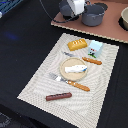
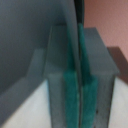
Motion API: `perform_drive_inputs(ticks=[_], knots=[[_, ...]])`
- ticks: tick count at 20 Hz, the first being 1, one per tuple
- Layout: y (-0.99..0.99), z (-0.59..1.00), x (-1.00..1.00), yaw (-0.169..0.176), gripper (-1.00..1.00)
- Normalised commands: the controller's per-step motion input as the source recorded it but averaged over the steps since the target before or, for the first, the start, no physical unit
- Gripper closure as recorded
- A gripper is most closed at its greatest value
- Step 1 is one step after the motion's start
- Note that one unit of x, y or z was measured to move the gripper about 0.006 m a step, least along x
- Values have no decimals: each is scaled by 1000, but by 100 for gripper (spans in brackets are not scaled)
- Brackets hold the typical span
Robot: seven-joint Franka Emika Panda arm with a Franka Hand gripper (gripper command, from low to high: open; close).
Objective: Interact with the objects in diverse but meaningful ways.
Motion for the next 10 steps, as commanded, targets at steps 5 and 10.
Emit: perform_drive_inputs(ticks=[5,10], knots=[[0,-57,-14,0,100],[-9,-34,-84,0,100]])
